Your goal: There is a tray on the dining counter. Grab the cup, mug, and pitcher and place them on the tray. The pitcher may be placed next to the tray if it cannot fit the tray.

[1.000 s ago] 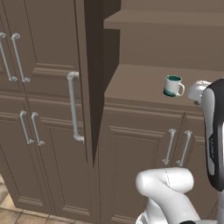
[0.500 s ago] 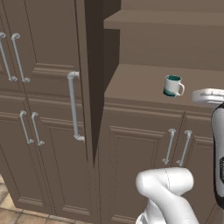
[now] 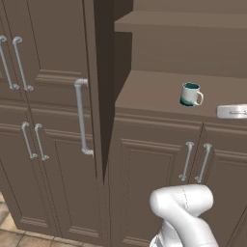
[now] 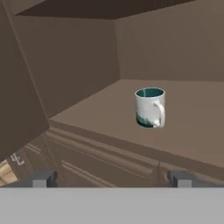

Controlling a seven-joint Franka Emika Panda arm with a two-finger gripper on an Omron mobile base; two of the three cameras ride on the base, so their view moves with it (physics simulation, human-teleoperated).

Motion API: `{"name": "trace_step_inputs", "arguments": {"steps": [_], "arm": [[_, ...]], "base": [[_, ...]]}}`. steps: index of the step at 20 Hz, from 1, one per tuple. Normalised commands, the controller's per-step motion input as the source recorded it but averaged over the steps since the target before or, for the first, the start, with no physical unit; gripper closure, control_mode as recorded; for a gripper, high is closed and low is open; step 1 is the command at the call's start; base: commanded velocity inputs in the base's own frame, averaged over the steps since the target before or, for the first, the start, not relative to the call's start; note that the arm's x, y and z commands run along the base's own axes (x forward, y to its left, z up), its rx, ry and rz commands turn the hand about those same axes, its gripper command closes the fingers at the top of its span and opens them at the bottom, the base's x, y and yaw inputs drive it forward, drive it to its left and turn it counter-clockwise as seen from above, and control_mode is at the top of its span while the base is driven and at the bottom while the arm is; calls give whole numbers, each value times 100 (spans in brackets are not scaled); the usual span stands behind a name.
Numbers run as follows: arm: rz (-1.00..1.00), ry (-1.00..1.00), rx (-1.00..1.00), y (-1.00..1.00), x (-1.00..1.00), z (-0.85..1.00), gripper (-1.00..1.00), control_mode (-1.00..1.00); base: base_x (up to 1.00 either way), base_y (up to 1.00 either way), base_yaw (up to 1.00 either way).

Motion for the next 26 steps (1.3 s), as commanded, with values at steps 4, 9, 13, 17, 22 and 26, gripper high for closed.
{"name": "trace_step_inputs", "arguments": {"steps": [4,9,13,17,22,26], "arm": [[17,-10,-7,0,47,1,-100,-100],[13,-9,-7,-3,33,2,-100,-100],[11,-9,-1,-24,12,0,-100,-100],[6,-4,0,-35,2,0,-100,-100],[2,-3,0,-17,12,0,-100,-100],[0,-2,0,-3,29,0,-100,-100]], "base": [[0,0,0],[0,0,0],[0,0,0],[0,0,0],[0,0,0],[0,0,0]]}}
